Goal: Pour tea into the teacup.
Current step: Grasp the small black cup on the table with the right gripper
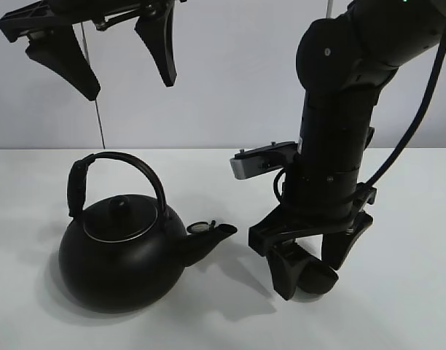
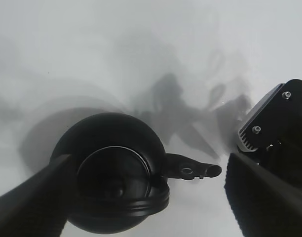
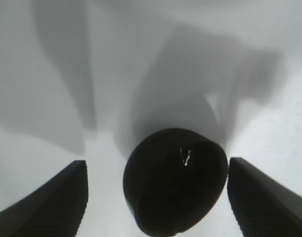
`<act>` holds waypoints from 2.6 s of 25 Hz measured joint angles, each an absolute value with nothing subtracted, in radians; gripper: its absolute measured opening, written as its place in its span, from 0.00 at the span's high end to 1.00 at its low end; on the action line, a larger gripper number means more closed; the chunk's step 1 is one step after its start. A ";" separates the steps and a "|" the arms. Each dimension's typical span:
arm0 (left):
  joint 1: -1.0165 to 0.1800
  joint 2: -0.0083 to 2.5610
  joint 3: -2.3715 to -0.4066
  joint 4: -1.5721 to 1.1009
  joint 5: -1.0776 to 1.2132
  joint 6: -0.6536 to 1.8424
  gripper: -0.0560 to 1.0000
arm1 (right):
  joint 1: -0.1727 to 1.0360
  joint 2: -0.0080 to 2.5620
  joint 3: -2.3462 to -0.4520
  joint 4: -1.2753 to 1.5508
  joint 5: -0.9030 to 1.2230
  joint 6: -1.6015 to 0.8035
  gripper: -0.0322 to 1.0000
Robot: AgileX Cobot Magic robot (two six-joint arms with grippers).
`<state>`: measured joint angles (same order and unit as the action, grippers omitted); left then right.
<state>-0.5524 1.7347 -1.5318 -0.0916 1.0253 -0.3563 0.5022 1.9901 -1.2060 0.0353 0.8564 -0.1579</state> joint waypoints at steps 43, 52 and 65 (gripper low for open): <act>-0.552 1.735 -1.532 -0.092 1.024 -0.356 0.38 | 0.502 1.990 -1.206 0.070 0.886 -0.131 0.45; -0.552 1.735 -1.532 -0.092 1.024 -0.356 0.38 | 0.502 2.001 -1.206 0.073 0.870 -0.105 0.45; -0.552 1.735 -1.532 -0.092 1.024 -0.356 0.38 | 0.502 2.002 -1.206 0.074 0.868 -0.100 0.58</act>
